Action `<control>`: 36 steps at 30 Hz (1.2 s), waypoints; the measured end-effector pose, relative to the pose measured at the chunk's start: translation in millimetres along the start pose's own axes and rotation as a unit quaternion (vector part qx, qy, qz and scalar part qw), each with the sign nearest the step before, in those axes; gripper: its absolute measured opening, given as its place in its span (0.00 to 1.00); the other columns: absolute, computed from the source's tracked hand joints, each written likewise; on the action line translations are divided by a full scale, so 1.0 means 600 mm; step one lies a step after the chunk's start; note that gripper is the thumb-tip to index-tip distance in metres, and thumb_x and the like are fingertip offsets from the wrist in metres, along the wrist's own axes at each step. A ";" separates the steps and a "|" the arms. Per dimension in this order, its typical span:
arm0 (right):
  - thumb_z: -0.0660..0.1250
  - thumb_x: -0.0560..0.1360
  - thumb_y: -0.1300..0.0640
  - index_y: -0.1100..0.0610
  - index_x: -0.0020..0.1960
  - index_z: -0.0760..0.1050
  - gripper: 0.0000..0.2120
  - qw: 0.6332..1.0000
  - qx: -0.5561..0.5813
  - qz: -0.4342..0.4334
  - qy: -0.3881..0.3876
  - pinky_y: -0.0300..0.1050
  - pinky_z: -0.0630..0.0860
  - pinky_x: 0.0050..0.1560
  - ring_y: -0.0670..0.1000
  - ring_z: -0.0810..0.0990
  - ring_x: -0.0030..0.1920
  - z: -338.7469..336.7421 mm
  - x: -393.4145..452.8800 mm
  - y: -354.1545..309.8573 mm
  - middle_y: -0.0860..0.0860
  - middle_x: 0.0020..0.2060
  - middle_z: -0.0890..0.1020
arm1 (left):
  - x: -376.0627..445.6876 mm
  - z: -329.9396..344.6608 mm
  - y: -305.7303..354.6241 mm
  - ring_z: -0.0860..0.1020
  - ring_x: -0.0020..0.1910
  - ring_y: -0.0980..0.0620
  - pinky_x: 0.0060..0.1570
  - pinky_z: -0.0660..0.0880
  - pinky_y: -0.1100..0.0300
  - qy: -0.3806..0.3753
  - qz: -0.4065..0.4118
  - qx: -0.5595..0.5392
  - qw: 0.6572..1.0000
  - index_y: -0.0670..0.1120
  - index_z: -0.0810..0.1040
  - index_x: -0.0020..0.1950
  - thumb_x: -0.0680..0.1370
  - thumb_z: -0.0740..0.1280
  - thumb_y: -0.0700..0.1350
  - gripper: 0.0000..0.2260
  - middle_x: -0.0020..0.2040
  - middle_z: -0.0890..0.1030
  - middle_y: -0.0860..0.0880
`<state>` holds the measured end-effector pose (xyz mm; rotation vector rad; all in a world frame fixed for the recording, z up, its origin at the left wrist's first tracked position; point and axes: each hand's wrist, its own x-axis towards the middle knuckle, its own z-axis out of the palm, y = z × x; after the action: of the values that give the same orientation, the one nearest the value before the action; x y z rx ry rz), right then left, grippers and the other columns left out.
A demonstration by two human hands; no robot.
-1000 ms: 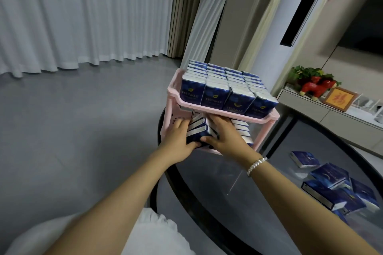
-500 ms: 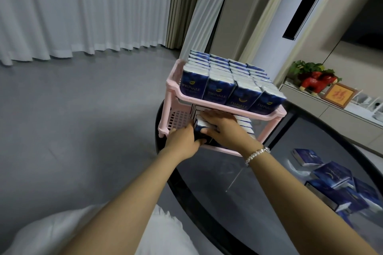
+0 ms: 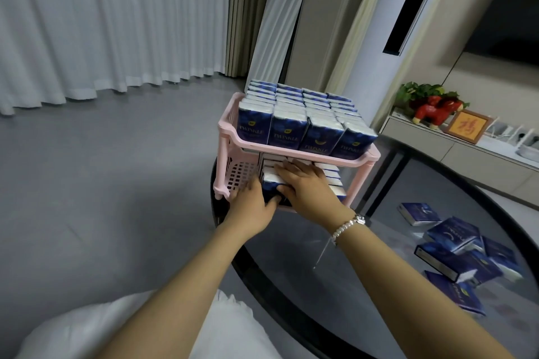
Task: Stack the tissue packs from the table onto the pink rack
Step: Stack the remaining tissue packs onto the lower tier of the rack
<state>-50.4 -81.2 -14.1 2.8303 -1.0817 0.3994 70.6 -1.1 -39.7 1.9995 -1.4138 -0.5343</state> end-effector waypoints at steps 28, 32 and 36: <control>0.64 0.77 0.53 0.54 0.60 0.78 0.13 0.944 0.116 0.261 0.167 0.45 0.62 0.60 0.52 0.72 0.60 -0.057 -0.398 0.125 0.47 0.55 0.81 | -0.193 0.166 0.225 0.65 0.69 0.49 0.71 0.58 0.53 -0.059 0.102 -0.034 0.992 0.50 0.70 0.68 0.81 0.59 0.52 0.16 0.71 0.67 0.52; 0.69 0.73 0.56 0.55 0.57 0.79 0.13 0.920 0.088 0.321 0.208 0.46 0.64 0.54 0.56 0.74 0.55 -0.050 -0.432 0.149 0.51 0.53 0.81 | -0.189 0.212 0.252 0.68 0.68 0.48 0.70 0.60 0.54 -0.097 0.097 -0.024 0.990 0.51 0.70 0.68 0.81 0.58 0.52 0.16 0.69 0.69 0.52; 0.69 0.73 0.50 0.56 0.63 0.74 0.20 0.876 0.072 0.437 0.192 0.50 0.67 0.56 0.58 0.72 0.57 -0.050 -0.457 0.165 0.55 0.55 0.78 | -0.179 0.256 0.272 0.73 0.64 0.51 0.68 0.65 0.52 -0.144 0.090 -0.038 0.985 0.48 0.70 0.69 0.81 0.59 0.50 0.17 0.67 0.73 0.49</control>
<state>-319.0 26.4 -60.9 2.0132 -2.2145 1.0685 -176.7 23.0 -41.1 1.7651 -1.6999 -0.8081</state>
